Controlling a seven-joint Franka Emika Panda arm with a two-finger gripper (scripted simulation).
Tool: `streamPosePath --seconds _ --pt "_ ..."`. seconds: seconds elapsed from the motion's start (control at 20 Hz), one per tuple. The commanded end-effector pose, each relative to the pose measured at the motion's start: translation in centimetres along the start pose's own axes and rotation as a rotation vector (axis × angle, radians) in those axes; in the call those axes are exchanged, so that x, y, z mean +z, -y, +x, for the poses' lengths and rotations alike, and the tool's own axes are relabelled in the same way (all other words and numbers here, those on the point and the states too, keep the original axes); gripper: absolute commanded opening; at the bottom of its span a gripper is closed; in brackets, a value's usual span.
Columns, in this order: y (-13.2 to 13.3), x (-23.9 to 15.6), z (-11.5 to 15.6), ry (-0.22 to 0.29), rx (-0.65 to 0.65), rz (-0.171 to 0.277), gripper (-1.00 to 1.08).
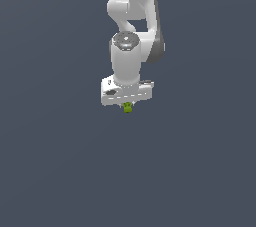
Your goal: Pick up the object and move it to a goal position.
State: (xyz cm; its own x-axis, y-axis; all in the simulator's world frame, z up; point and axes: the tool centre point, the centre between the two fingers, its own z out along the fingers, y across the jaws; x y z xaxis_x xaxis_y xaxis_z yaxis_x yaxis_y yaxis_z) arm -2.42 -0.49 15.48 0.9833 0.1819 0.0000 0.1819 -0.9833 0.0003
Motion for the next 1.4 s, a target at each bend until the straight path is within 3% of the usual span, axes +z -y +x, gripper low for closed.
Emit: streamPosePath --seconds 0.0,0.8,1.35 --pt "0.6 -2.7 0.7 0.0 0.0 0.0 -1.0" --pt "3.9 -18.5 5.2 0.0 0.0 0.0 -1.0" --pt "5.3 -25.4 7.5 0.0 0.0 0.0 -1.0"
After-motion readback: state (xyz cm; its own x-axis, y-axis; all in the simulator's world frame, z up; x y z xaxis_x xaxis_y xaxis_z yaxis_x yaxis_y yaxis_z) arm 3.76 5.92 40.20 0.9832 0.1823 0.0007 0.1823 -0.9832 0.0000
